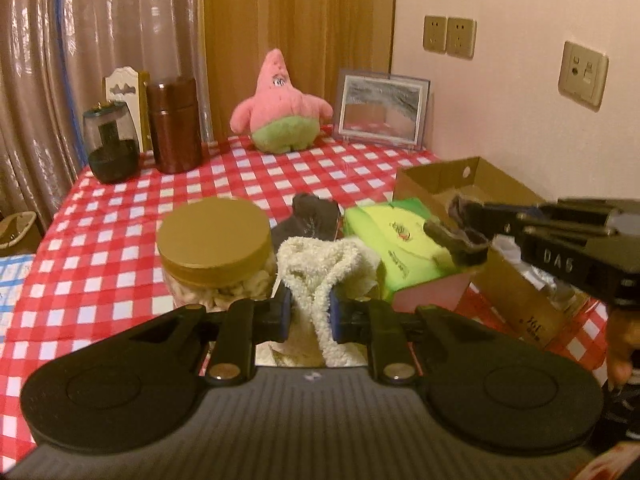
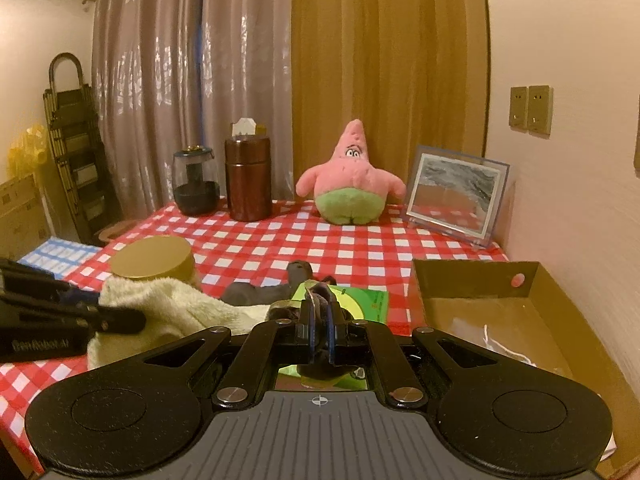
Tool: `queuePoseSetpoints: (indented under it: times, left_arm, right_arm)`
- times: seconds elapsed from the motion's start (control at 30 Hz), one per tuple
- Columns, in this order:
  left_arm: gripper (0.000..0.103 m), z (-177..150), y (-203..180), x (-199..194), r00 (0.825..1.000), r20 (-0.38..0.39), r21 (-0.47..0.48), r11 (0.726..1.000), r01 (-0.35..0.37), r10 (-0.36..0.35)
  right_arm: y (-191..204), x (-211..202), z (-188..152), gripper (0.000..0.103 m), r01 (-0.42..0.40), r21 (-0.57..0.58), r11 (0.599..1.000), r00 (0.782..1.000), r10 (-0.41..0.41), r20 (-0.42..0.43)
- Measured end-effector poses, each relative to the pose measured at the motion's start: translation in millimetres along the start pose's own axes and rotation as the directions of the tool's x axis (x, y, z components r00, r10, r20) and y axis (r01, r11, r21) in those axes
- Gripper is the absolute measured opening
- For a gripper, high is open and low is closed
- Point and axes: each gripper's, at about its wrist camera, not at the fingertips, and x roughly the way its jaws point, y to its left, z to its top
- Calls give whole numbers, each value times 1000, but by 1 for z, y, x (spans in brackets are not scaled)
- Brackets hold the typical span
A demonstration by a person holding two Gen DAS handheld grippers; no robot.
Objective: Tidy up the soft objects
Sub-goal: 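Carry the towel and scrunchie into the cardboard box and open both tools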
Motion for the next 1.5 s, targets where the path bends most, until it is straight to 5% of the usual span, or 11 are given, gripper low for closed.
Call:
queuePoseSetpoints:
  times: [0.57, 1.5]
  left_arm:
    - [16, 26, -4, -36, 997, 75, -2, 1000, 2, -2]
    - [16, 46, -85, -33, 982, 81, 30, 985, 170, -172]
  right_arm:
    - [-4, -22, 2, 6, -18, 60, 998, 999, 16, 36]
    - [-62, -112, 23, 6, 81, 140, 987, 991, -95, 94]
